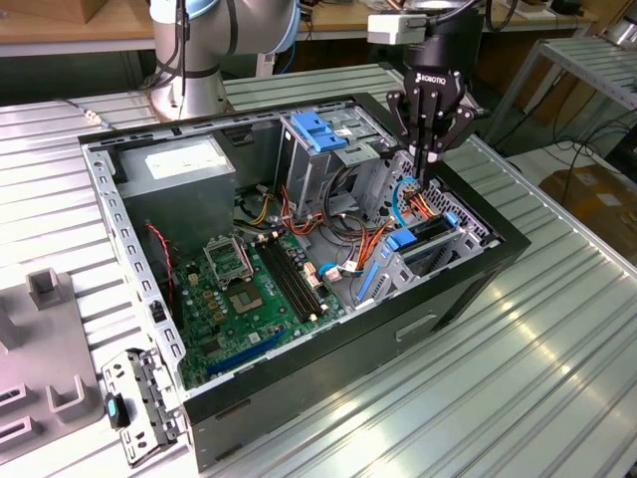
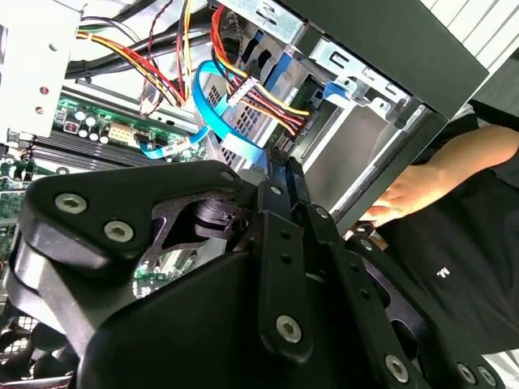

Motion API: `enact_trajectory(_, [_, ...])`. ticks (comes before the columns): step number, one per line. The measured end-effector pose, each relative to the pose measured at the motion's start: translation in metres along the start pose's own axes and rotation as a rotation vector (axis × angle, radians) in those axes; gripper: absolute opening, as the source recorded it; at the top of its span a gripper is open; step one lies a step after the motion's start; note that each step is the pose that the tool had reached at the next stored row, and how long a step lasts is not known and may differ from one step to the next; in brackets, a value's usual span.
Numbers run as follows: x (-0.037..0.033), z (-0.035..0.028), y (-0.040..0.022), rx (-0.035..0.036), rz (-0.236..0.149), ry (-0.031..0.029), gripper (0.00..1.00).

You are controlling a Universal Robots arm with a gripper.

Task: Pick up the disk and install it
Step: 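Insert the second disk wire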

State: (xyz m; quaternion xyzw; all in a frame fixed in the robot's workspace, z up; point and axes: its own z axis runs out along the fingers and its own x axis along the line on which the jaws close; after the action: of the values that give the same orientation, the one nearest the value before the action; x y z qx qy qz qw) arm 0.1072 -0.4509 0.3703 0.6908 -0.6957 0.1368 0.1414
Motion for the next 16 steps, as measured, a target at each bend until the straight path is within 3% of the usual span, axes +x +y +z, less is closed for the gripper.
enact_trajectory(4, [0.0075,0.0035,-0.0001,0.0001,0.000,-0.0014,0.16])
enact_trajectory(6, [0.0137,0.0070,-0.0001,0.0001,0.000,-0.0159,0.16])
enact_trajectory(7, [0.0169,0.0089,0.0000,0.0000,0.000,-0.0315,0.16])
enact_trajectory(8, [0.0187,0.0098,0.0001,-0.0001,0.000,-0.0420,0.16])
enact_trajectory(9, [0.0230,0.0122,0.0002,-0.0002,0.000,-0.0684,0.16])
enact_trajectory(10, [0.0263,0.0140,0.0002,-0.0003,-0.001,-0.0900,0.16])
enact_trajectory(13, [0.0320,0.0170,0.0004,-0.0005,-0.001,-0.1267,0.16])
enact_trajectory(16, [0.0405,0.0221,0.0003,-0.0007,-0.001,-0.1539,0.16])
